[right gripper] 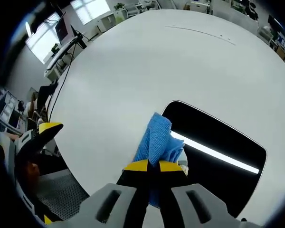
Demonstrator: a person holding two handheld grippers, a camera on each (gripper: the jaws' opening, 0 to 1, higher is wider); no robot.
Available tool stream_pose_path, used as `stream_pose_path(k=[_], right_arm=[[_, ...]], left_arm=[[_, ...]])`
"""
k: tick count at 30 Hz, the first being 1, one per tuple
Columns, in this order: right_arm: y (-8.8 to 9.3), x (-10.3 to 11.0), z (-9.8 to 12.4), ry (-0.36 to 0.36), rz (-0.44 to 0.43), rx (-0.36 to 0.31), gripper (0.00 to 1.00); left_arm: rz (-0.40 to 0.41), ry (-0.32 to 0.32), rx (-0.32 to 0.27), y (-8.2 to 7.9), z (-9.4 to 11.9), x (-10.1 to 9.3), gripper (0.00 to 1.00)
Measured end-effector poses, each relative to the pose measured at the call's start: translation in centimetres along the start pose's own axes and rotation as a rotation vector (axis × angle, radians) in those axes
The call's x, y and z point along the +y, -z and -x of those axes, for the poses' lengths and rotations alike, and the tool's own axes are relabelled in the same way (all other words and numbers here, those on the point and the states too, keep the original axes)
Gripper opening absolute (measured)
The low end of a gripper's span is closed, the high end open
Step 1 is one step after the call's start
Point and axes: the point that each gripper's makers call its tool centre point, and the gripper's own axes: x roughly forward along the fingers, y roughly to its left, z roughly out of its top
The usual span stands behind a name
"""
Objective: Wipe the mirror surface with the cleaning cloth until all visible marks leave the cleaned area.
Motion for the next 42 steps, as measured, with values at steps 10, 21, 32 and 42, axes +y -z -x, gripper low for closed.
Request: stream_pose_path(k=[10, 21, 32, 42], right_arm=[[-3.1, -2.2, -0.6, 0.018, 0.026, 0.004, 0.00], [-5.3, -3.4, -0.9, 0.046, 0.050, -0.009, 0.00], [-6.6, -4.2, -1.3, 0.052, 0.013, -0.025, 0.00], [-7.0, -4.5, -1.6, 0.035, 0.011, -0.010, 0.00]], left_arm=[[-0.003, 0.000, 0.003, 0.0, 0.1, 0.0, 0.99], [-0.010, 0.012, 0.025, 0.4, -0.1, -0.3, 0.99], [0.009, 0.006, 0.021, 0.4, -0.1, -0.1, 0.99], [-0.003, -0.002, 0.023, 0.4, -0.1, 0.1, 0.99]])
